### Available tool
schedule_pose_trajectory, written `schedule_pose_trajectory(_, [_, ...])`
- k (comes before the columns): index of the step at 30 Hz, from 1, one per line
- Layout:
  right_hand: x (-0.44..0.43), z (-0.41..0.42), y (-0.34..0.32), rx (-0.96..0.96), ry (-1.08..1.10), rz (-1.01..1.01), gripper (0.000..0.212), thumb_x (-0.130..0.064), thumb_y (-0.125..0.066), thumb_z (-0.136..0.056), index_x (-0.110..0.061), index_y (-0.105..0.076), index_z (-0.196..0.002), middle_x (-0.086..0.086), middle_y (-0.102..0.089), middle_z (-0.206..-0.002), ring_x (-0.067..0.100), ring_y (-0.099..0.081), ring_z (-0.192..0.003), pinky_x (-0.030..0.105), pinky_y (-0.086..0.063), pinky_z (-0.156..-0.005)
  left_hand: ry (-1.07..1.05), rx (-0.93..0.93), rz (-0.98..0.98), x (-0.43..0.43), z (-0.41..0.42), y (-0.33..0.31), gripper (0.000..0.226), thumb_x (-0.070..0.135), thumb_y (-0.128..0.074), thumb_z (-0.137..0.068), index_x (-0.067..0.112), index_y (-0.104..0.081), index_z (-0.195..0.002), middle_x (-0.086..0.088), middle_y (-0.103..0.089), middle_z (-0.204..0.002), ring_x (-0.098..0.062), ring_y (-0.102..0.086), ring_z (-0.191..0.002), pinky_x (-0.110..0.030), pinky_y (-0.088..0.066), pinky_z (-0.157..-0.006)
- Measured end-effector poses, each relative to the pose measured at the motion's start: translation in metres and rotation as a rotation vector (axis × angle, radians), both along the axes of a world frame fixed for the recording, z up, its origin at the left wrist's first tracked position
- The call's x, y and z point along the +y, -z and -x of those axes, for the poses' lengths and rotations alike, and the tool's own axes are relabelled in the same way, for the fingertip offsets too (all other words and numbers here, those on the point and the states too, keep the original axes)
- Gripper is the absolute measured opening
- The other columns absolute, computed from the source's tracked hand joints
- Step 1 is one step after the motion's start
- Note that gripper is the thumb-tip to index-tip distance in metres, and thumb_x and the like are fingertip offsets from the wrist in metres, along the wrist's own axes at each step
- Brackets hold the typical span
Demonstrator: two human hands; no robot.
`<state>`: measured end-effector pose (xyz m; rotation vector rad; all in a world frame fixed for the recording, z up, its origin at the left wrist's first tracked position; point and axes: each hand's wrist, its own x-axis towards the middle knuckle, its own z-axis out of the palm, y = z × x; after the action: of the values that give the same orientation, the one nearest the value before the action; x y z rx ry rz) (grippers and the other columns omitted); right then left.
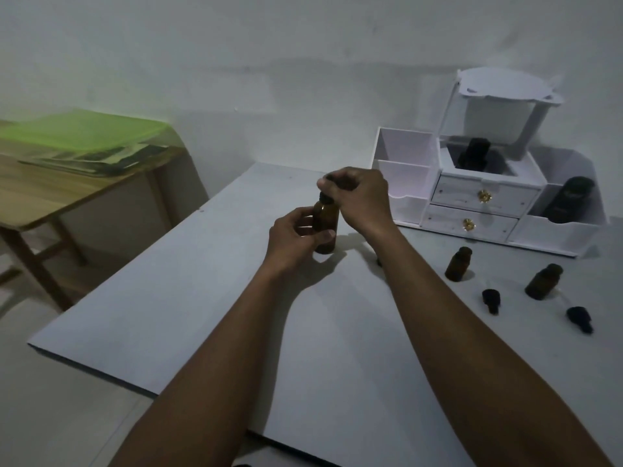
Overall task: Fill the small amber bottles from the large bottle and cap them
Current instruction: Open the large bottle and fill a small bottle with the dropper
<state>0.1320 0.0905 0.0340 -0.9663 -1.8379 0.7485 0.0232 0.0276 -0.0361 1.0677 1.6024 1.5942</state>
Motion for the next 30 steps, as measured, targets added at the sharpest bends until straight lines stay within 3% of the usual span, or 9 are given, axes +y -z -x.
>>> schedule_pose_trajectory(4, [0.001, 0.001, 0.001, 0.020, -0.001, -0.003, 0.017, -0.025, -0.074, -0.088, -0.013, -0.078, -0.099, 0.001, -0.077, -0.092, 0.011, -0.072, -0.084, 0.025, -0.056, -0.086, -0.003, 0.021, 0.014, 0.001, 0.000, -0.001, 0.058, 0.012, -0.086, -0.078, 0.015, -0.064, -0.132, -0.003, -0.071, -0.121, -0.023, -0.068, -0.110, -0.041, -0.055, -0.098])
schedule_pose_trajectory(7, [0.001, 0.003, 0.001, 0.028, 0.009, 0.000, 0.015, -0.023, -0.074, -0.088, -0.011, -0.078, -0.096, 0.002, -0.077, -0.089, 0.012, -0.072, -0.083, 0.027, -0.056, -0.086, 0.006, 0.044, 0.011, 0.002, 0.000, -0.001, 0.057, 0.013, -0.085, -0.080, 0.016, -0.064, -0.133, -0.002, -0.071, -0.122, -0.021, -0.067, -0.109, -0.039, -0.055, -0.098])
schedule_pose_trajectory(12, [0.001, 0.004, 0.001, 0.053, 0.018, 0.000, 0.011, -0.020, -0.074, -0.087, -0.010, -0.077, -0.090, 0.002, -0.076, -0.080, 0.012, -0.072, -0.077, 0.030, -0.058, -0.084, 0.011, 0.068, 0.012, 0.001, 0.000, -0.003, 0.057, 0.012, -0.085, -0.081, 0.016, -0.063, -0.133, 0.004, -0.068, -0.113, -0.007, -0.065, -0.095, -0.009, -0.049, -0.066])
schedule_pose_trajectory(15, [0.001, 0.005, 0.000, 0.052, 0.024, -0.004, 0.011, -0.019, -0.074, -0.087, -0.009, -0.077, -0.089, 0.003, -0.076, -0.081, 0.014, -0.072, -0.077, 0.033, -0.059, -0.085, 0.011, 0.027, 0.017, -0.001, -0.001, -0.003, 0.055, 0.008, -0.084, -0.080, 0.015, -0.063, -0.131, 0.004, -0.068, -0.110, -0.006, -0.064, -0.093, -0.006, -0.048, -0.054])
schedule_pose_trajectory(21, [0.000, 0.003, 0.001, 0.073, 0.024, -0.009, 0.014, -0.024, -0.075, -0.087, -0.012, -0.078, -0.094, 0.000, -0.077, -0.085, 0.012, -0.073, -0.080, 0.035, -0.059, -0.087, 0.006, 0.063, 0.004, -0.002, 0.000, -0.002, 0.055, 0.013, -0.086, -0.078, 0.018, -0.064, -0.129, 0.008, -0.069, -0.108, -0.009, -0.067, -0.097, -0.007, -0.050, -0.061])
schedule_pose_trajectory(24, [-0.002, 0.002, -0.006, 0.129, 0.020, -0.042, 0.016, -0.024, -0.076, -0.087, -0.012, -0.078, -0.096, -0.001, -0.077, -0.085, 0.009, -0.074, -0.077, 0.028, -0.060, -0.083, 0.005, 0.051, 0.021, -0.002, -0.001, -0.002, 0.059, 0.013, -0.086, -0.079, 0.018, -0.062, -0.132, 0.002, -0.069, -0.118, -0.018, -0.066, -0.106, -0.022, -0.052, -0.080])
schedule_pose_trajectory(28, [-0.003, -0.001, -0.023, 0.206, 0.020, -0.139, 0.016, -0.025, -0.075, -0.087, -0.013, -0.077, -0.097, -0.006, -0.075, -0.079, 0.001, -0.072, -0.071, 0.012, -0.055, -0.074, -0.013, 0.054, 0.046, -0.002, -0.003, -0.004, 0.062, 0.013, -0.084, -0.082, 0.019, -0.058, -0.138, 0.000, -0.065, -0.128, -0.019, -0.061, -0.112, -0.031, -0.049, -0.092])
schedule_pose_trajectory(30, [-0.004, -0.004, -0.034, 0.252, 0.014, -0.171, 0.014, -0.024, -0.075, -0.087, -0.013, -0.077, -0.096, -0.007, -0.074, -0.078, 0.000, -0.071, -0.070, 0.011, -0.054, -0.073, -0.018, 0.071, 0.041, -0.001, -0.003, -0.004, 0.065, 0.014, -0.085, -0.081, 0.023, -0.057, -0.139, -0.001, -0.064, -0.133, -0.021, -0.061, -0.117, -0.037, -0.050, -0.100])
